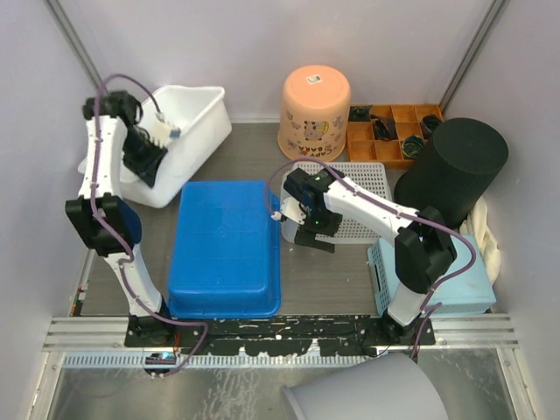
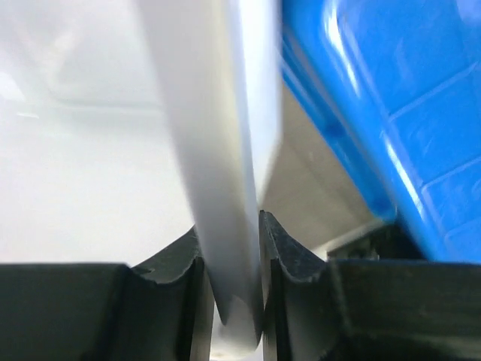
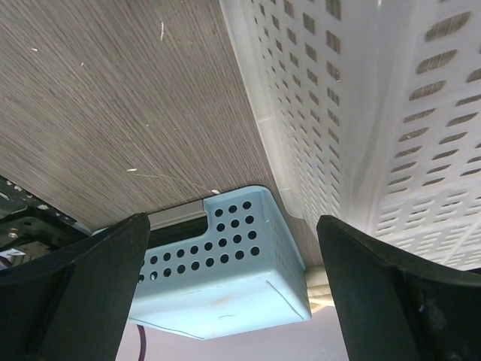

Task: Turn the large container upside down
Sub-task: Turn the container upside down at the center of the board.

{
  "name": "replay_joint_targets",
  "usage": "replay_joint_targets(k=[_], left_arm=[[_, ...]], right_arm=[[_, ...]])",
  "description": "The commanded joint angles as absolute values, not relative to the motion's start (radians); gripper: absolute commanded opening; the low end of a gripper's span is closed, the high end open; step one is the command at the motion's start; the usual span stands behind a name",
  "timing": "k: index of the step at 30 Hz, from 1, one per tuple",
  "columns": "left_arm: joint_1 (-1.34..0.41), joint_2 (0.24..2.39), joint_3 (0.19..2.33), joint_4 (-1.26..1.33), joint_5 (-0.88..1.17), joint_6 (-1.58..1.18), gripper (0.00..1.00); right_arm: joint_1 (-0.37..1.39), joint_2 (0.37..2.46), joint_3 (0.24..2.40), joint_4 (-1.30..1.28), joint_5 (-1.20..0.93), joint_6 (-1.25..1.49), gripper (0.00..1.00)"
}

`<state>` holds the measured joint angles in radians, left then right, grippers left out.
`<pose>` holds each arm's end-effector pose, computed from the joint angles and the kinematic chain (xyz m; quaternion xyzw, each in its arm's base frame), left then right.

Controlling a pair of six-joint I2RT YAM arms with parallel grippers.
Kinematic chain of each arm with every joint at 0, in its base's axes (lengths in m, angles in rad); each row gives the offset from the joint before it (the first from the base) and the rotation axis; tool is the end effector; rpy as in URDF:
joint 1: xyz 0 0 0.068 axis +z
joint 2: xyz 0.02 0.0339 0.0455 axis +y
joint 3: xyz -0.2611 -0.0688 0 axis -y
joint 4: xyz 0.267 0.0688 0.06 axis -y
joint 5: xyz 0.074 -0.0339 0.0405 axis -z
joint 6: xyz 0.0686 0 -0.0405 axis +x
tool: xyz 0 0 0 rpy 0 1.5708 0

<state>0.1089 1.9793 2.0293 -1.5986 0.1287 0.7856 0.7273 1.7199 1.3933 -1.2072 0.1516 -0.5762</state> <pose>0.3892 0.0337 0.2844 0.3319 0.9411 -0.0532 0.0378 0.2580 0.2158 0.2012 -0.6036 0.7935 -0.0741 0.0241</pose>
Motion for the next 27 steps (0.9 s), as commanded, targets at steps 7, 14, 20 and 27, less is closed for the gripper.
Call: replay_joint_targets(k=[7, 14, 20, 27], left_arm=[[0.17, 1.861, 2.55, -1.779, 0.583, 0.61, 0.0], [0.214, 1.918, 2.669, -1.777, 0.936, 0.403, 0.0], [0.226, 1.957, 2.651, -1.777, 0.97, 0.358, 0.0], [0.317, 1.996, 2.459, -1.673, 1.226, 0.19, 0.0]], right_arm=[[0.735, 1.72, 1.381, -1.212, 0.171, -0.567, 1.0], [0.742, 1.749, 1.387, -1.225, 0.181, -0.562, 1.0], [0.742, 1.744, 1.385, -1.23, 0.178, -0.561, 1.0], [0.745, 1.772, 1.39, -1.23, 0.191, -0.562, 1.0]])
